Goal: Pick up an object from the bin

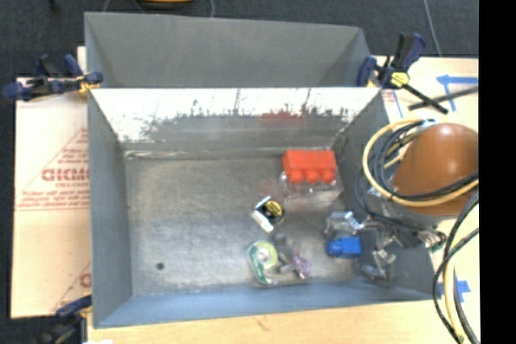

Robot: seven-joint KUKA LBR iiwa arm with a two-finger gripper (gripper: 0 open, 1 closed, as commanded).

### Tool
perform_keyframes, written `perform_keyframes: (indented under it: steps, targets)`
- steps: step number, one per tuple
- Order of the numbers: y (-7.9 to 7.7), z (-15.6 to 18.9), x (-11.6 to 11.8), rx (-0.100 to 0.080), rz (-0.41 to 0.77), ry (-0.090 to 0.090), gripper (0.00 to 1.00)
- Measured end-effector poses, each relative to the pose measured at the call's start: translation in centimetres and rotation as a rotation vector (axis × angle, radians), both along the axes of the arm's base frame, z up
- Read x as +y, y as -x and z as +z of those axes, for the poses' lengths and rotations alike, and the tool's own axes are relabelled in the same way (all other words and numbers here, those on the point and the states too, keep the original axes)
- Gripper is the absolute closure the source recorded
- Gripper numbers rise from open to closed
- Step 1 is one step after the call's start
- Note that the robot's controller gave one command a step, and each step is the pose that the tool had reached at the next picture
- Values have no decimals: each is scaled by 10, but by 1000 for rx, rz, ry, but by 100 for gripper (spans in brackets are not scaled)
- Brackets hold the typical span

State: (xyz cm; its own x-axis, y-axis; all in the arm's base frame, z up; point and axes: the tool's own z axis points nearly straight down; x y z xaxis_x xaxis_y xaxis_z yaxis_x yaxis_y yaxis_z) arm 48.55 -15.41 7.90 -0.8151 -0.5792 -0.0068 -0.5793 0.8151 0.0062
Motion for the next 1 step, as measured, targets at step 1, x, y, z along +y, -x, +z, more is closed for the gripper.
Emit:
perform_keyframes:
  steps: [1]
  targets:
    - [-1, 1, -1, -2, 2, 4, 100]
